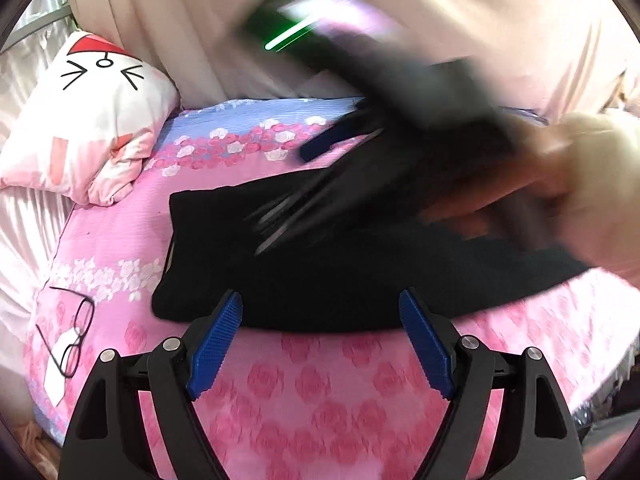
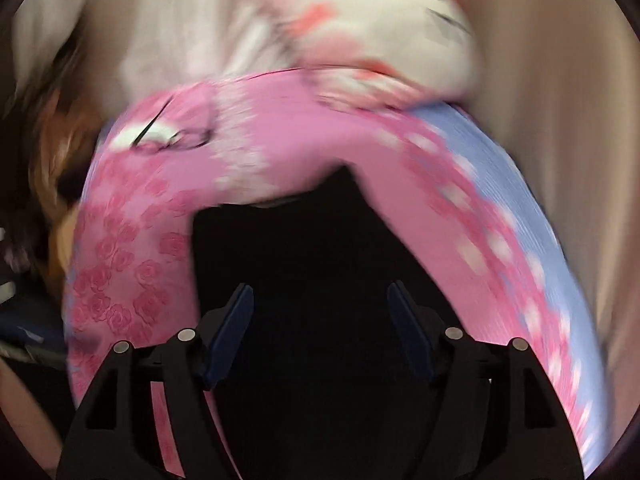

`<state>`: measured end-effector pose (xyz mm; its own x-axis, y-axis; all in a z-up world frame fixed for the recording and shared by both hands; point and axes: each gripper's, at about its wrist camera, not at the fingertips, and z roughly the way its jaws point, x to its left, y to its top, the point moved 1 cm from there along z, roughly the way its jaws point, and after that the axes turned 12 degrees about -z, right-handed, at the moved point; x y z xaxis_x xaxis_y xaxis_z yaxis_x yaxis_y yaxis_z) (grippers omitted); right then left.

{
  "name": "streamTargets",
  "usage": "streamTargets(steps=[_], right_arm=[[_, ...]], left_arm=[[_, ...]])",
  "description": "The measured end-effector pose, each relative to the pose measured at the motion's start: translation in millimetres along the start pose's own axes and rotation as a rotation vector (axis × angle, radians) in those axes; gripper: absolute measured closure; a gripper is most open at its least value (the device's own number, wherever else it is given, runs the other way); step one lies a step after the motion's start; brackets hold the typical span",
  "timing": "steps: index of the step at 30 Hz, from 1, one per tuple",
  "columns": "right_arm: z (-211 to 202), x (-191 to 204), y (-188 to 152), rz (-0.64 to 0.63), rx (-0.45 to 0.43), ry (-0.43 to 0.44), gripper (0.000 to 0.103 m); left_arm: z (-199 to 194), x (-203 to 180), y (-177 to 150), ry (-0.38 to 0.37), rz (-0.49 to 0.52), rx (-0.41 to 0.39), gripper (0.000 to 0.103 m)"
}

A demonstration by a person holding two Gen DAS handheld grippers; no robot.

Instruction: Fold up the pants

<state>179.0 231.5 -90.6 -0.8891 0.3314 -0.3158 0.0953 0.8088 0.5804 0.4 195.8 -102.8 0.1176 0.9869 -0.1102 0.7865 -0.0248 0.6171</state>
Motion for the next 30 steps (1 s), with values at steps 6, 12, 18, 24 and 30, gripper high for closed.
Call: streamTargets(steps=[6,12,18,24,30], right_arm=[[58.3,65.7,31.5,-0.241,0.092,-0.009,0.037],[44.7,32.9,49.9,0.033,0.04,-0.046,0.092],[88.4,21.6,62.0,0.108,0.08,0.022,0.086],[36.0,-6.6,30.8,0.312,-0.076,0.143,0.057],[-61.9,-87.4,-106.0,0.65,-0.061,-0.084,0.057]], left_arm=[[-24.8,7.1,-21.2,0.028,-0.009,0.025,0.025],[-29.4,25.6,-22.7,0.051,-0.07,-0.008,0.025],[-27.5,37.1,-21.2,0.066,-0.095,-0.033,0.025],[-22.7,32.4,-19.9,0.059,-0.073,-0.031,0.025],[-8.0,18.7,-5.8,0.034,-0.043,-0.049,0.024]])
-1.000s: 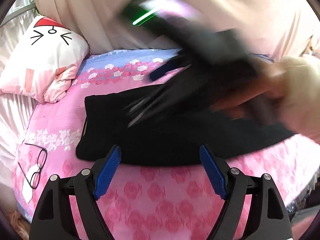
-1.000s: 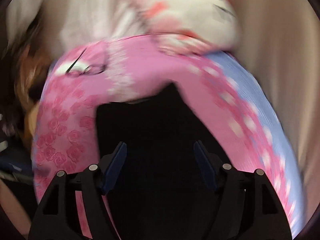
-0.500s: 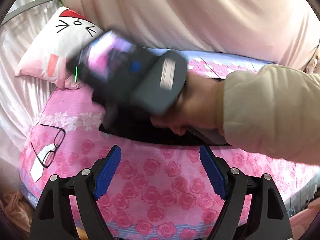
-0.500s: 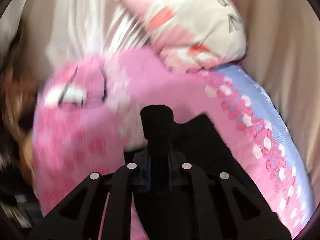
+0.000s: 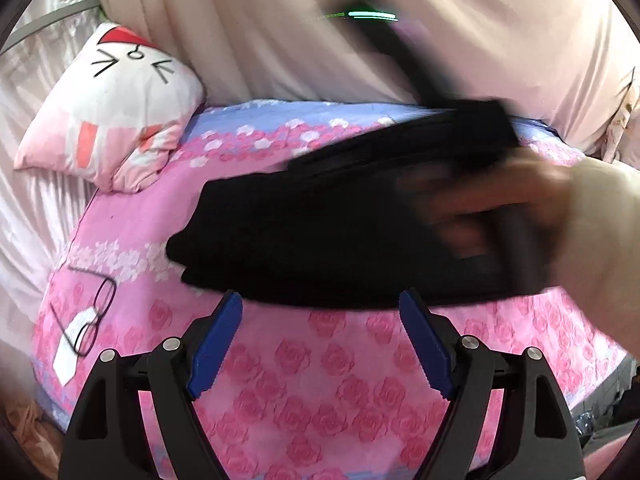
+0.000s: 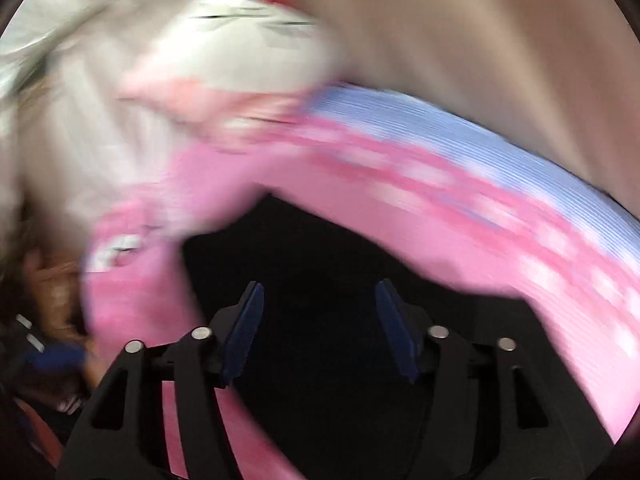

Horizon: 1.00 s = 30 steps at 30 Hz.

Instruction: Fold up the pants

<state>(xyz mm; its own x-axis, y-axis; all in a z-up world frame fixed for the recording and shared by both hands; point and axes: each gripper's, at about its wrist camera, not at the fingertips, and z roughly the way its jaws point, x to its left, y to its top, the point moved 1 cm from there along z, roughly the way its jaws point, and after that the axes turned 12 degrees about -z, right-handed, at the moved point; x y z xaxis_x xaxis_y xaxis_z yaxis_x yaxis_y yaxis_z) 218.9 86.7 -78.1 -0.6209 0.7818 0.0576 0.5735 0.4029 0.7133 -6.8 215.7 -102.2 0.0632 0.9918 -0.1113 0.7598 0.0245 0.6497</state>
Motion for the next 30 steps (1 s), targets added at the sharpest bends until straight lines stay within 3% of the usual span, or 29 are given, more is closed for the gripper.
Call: streamTargets(steps=[1,3,5,6,7,8,10,14,16,17,19,20,22,24,26,28,30], right_arm=[[-0.5,-22.0,-9.3,0.051,0.025,-0.028,0.059],[13.8,-59.3,-25.2,0.142,0.063,0.005,0.066],[44.6,-85.6,-50.0,0.117,0.198,-0.056,0.08],[39.3,-98.9,-59.5,0.139,0.149,-0.014,0.081],[27.9,-118.0,-68.8,0.212,0.145,-0.047,0.093],[20.8,-126.3,-72.8,0.236,0.154,-0.093,0.097],[5.2,-128.4,-75.6,0.236,0.16,-0.144,0.091],[11.0,-88.9,-47.9,0.123,0.089,-0.022,0.092],[41.4,-94.4,-53.4,0.097,0.178,-0.05,0.093],[36.3,-103.2,-56.8,0.14,0.143,-0.024,0.093],[-2.1,-112.7,-69.6,0.217,0.075,-0.063,0.088],[-37.7,-116.9,-87.7,0.264,0.018,-0.076,0.088],[-79.5,-128.5,-123.3,0.339,-0.005,-0.121,0.088],[-107.0,-143.3,-182.5,0.384,0.098,-0.204,0.088],[-120.9,-172.2,-246.2,0.431,0.248,-0.298,0.095],[-157.8,-206.0,-293.5,0.579,0.16,-0.272,0.097],[-202.1,-236.9,-327.6,0.704,0.18,-0.405,0.09]], left_arm=[[4.1,-2.9,3.1,0.002,0.0,-0.002,0.022],[17.2,-10.9,13.2,0.005,-0.012,-0.001,0.021],[31.1,-20.4,24.5,0.011,-0.022,0.011,0.021],[38.5,-25.3,31.0,0.026,-0.023,0.021,0.021],[44.0,-28.6,36.5,0.04,-0.023,0.027,0.021],[49.3,-31.3,42.6,0.063,-0.021,0.029,0.021],[60.1,-33.8,56.7,0.118,-0.009,0.011,0.021],[83.6,-23.7,85.4,0.147,-0.063,0.009,0.021],[92.8,-20.5,94.5,0.166,-0.075,0.016,0.021],[97.4,-19.8,97.9,0.188,-0.077,0.021,0.021],[104.9,-19.1,103.7,0.237,-0.065,0.022,0.021],[105.6,-19.2,104.1,0.25,-0.059,0.02,0.021],[105.6,-20.0,101.1,0.249,-0.034,0.007,0.021],[110.4,-21.4,92.6,0.262,-0.014,0.004,0.02],[121.4,-23.6,78.6,0.275,0.001,0.018,0.019],[140.4,-23.8,54.1,0.345,0.038,0.06,0.019],[154.9,-17.6,28.7,0.395,0.049,0.13,0.019]])
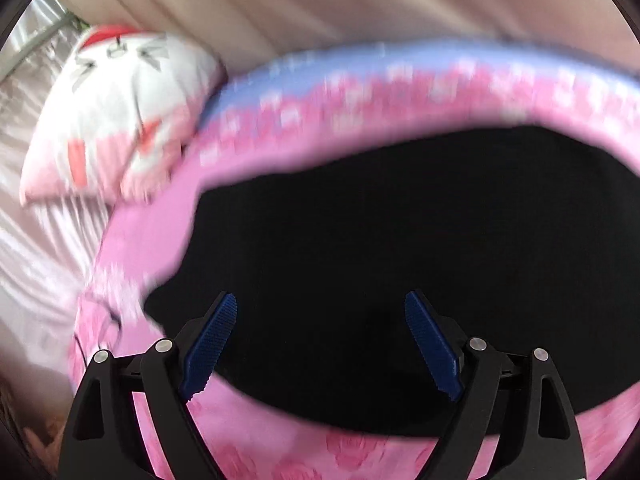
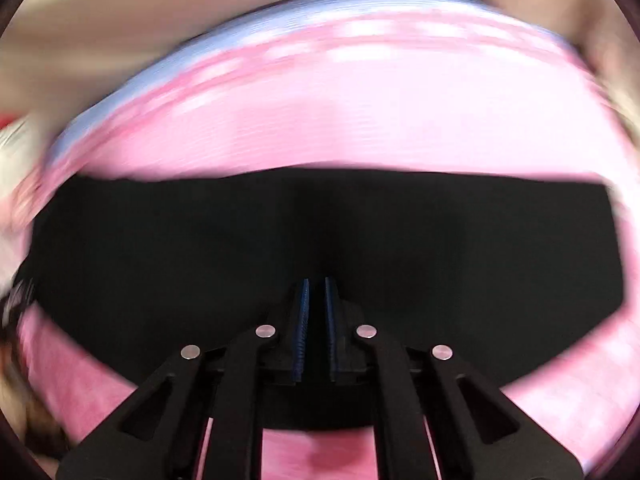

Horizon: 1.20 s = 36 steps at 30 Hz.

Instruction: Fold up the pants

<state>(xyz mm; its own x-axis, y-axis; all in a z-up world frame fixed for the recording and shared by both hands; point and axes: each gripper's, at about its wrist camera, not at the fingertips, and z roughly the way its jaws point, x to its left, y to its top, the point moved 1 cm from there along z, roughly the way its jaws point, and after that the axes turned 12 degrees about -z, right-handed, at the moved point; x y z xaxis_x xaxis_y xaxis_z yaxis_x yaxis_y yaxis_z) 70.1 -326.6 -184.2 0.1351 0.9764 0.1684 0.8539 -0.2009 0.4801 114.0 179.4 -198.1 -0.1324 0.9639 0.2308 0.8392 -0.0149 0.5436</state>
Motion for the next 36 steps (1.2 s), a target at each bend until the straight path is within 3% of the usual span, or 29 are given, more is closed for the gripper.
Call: streamTargets(steps=[3,4,5,6,7,9,11,12,13,14,18,21,23,25,29,31,33,34,36], right_arm=[[-33.1,-40.1,-11.5,0.029,-0.079,0.02,0.09],[-31.2,-50.0,-18.4,0.002,-0.065,-0.012,0.09],[-18.6,-73.5,-32.9,0.003,0.006,-0.079,0.09],[-7.4,-100.2,-47.0,0.044,0.056,-0.093,0.092],[-12.6,-118.7,-53.5,0.104,-0.007,-0.022,0.093],[-30.7,-148.2,-56.1,0.177,-0.004,-0.162,0.087],[-56.6,-165.5,-53.8,0.205,-0.12,-0.134,0.085],[-59.2,-169.8,-51.0,0.189,-0.132,-0.137,0.078],[-57.6,-172.8,-48.5,0.16,-0.127,-0.155,0.056],[-51.7,-181.7,-44.8,0.132,-0.121,-0.188,0.049],[-24.1,-194.5,-22.2,0.085,-0.093,-0.177,0.051],[-6.0,-187.3,-26.0,0.001,-0.014,-0.125,0.073],[-3.1,-186.5,-26.6,-0.055,-0.012,-0.108,0.086],[-8.0,-190.3,-24.3,-0.091,-0.01,-0.107,0.093],[-8.0,-218.5,-21.3,-0.078,-0.008,-0.122,0.093],[-2.6,-222.2,-20.3,-0.083,-0.017,-0.105,0.093],[-2.8,-218.2,-16.7,-0.112,0.002,-0.131,0.086],[-8.0,-221.9,-15.7,-0.082,0.013,-0.137,0.073],[-29.8,-215.9,-14.3,-0.036,-0.039,-0.138,0.073]], left_arm=[[-11.1,3.8,-20.4,0.032,-0.015,-0.05,0.019],[-12.8,1.0,-23.1,0.045,-0.004,-0.043,0.019],[-14.9,-1.6,-25.3,0.062,0.001,-0.042,0.019],[-17.6,-5.0,-27.0,0.09,0.001,-0.046,0.019],[-19.7,-8.6,-27.8,0.105,0.002,-0.042,0.019],[-26.5,-17.1,-27.4,0.134,0.011,-0.033,0.019],[-42.1,-26.9,-23.4,0.134,0.01,-0.056,0.019],[-56.2,-36.5,-19.9,0.109,0.003,-0.077,0.019],[-66.4,-44.6,-18.3,0.093,0.001,-0.09,0.019],[-74.6,-55.1,-14.8,0.072,0.001,-0.102,0.019],[-115.6,-118.9,-9.7,-0.046,0.037,-0.132,0.019],[-145.5,-167.2,-13.1,-0.145,0.074,-0.151,0.019],[-158.6,-194.5,-16.5,-0.2,0.102,-0.147,0.019],[-170.6,-221.7,-22.0,-0.245,0.126,-0.144,0.019],[-187.8,-264.2,-34.4,-0.314,0.189,-0.142,0.019],[-192.0,-274.3,-39.3,-0.312,0.206,-0.153,0.019],[-194.5,-281.7,-43.4,-0.324,0.218,-0.15,0.019],[-195.6,-285.3,-45.2,-0.321,0.221,-0.146,0.019],[-197.0,-290.7,-45.2,-0.325,0.221,-0.132,0.019]])
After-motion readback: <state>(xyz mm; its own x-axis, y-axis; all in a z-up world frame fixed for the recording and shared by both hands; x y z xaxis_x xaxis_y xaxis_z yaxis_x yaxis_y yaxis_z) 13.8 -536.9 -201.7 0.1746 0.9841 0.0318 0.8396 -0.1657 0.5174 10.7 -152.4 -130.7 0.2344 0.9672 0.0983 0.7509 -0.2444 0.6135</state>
